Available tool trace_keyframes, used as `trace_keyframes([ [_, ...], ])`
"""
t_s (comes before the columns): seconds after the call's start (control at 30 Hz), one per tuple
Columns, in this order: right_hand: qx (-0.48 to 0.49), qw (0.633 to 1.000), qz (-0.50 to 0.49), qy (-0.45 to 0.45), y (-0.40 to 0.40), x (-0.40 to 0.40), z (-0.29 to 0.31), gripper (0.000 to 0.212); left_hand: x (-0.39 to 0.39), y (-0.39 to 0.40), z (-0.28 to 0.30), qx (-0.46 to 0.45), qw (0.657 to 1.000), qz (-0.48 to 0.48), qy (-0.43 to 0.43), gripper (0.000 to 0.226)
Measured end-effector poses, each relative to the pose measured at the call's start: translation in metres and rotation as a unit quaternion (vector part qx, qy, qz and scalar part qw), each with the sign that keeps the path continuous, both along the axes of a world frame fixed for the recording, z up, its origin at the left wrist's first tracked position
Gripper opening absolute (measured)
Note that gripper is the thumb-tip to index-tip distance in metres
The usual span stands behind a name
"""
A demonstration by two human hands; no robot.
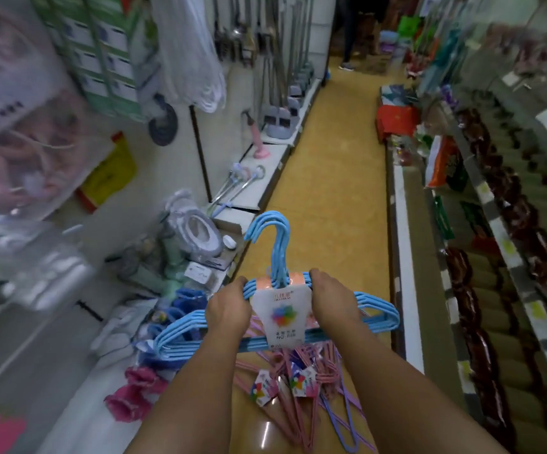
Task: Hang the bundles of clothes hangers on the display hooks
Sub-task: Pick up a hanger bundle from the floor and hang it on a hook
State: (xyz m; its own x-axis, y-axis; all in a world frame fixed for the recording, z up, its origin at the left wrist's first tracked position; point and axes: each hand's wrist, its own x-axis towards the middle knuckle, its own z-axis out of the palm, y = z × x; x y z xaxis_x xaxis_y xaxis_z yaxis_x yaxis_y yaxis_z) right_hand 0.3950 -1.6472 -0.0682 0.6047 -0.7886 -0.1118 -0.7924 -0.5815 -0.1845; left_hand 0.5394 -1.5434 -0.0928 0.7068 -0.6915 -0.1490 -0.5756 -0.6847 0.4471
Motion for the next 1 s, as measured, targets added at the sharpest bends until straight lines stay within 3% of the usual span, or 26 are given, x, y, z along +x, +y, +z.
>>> trace_keyframes([
  [0.13, -0.003, 0.998, 0.070, 0.006, 0.017, 0.023, 0.007, 0.022, 0.006, 0.034, 0.013, -0.006, 0.996, 0.087, 0.021, 0.031],
  [0.37, -0.006, 0.976, 0.214, 0.032, 0.058, 0.047, 0.013, 0.034, -0.007, 0.104, 0.032, -0.028, 0.974, 0.225, 0.009, 0.047],
  [0.67, -0.003, 0.918, 0.391, 0.071, 0.147, 0.066, 0.019, 0.038, -0.056, 0.215, 0.041, -0.054, 0.911, 0.409, 0.029, 0.041],
  [0.87, 0.013, 0.881, 0.472, 0.047, 0.222, 0.075, 0.036, 0.037, -0.082, 0.293, 0.047, -0.069, 0.867, 0.493, 0.011, 0.040],
  [1.0, 0.061, 0.868, 0.491, 0.044, 0.277, 0.070, 0.045, 0.048, -0.099, 0.346, 0.056, -0.072, 0.840, 0.538, -0.002, 0.040],
])
